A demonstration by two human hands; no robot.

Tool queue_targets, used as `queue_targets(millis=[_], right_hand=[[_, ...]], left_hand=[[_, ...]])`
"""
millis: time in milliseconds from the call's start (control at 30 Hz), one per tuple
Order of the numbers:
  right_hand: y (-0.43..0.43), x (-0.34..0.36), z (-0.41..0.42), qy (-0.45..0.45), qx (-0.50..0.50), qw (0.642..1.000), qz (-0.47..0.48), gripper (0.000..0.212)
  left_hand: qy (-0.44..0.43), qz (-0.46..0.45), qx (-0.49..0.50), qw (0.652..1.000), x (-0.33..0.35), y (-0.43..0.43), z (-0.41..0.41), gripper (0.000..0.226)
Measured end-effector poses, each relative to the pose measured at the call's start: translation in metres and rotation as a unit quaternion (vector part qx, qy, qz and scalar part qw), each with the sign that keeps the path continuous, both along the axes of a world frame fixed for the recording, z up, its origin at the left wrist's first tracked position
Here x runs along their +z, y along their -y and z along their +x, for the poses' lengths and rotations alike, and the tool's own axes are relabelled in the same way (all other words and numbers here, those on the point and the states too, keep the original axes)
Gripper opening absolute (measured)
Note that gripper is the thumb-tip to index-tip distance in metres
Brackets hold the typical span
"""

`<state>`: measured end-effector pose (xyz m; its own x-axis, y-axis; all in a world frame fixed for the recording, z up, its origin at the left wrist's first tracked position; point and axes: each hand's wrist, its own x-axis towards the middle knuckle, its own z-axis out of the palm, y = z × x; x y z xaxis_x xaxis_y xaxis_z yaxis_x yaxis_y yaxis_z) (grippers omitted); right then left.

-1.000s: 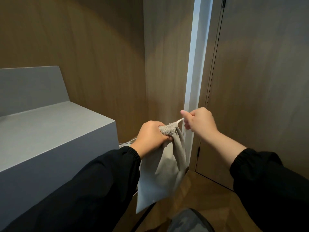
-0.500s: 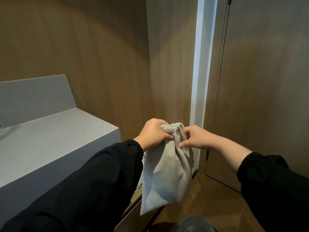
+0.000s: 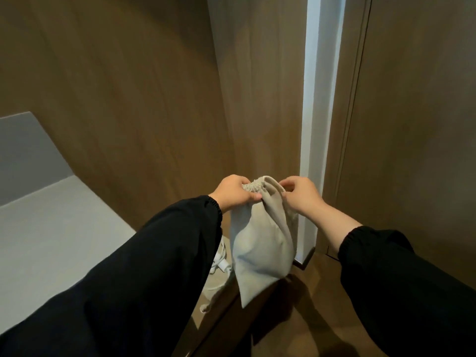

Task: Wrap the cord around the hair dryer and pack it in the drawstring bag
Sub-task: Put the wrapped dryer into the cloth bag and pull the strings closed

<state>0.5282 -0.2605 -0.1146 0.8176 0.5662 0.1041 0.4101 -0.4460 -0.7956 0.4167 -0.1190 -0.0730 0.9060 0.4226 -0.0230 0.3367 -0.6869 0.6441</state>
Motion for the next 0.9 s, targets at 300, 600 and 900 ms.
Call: queue_targets(millis=[300, 600, 900], right_hand=[[-0.089, -0.073, 0.082, -0.218, 0.064, 0.974, 0.009, 0.053], [-0.154, -0.144, 0.128, -0.299, 0.025, 0.954, 0.016, 0.056], [-0.150, -0.197, 0.167, -0.466, -0.108, 0.868, 0.133, 0.040]], left_hand=[[0.022, 0.030, 0.079, 0.996, -0.052, -0.089, 0.118, 0.028], [0.115, 0.091, 0.157, 0.977, -0.086, -0.183, 0.182, 0.011], [0.136, -0.012, 0.171, 0.976, -0.193, -0.162, 0.216, 0.007]])
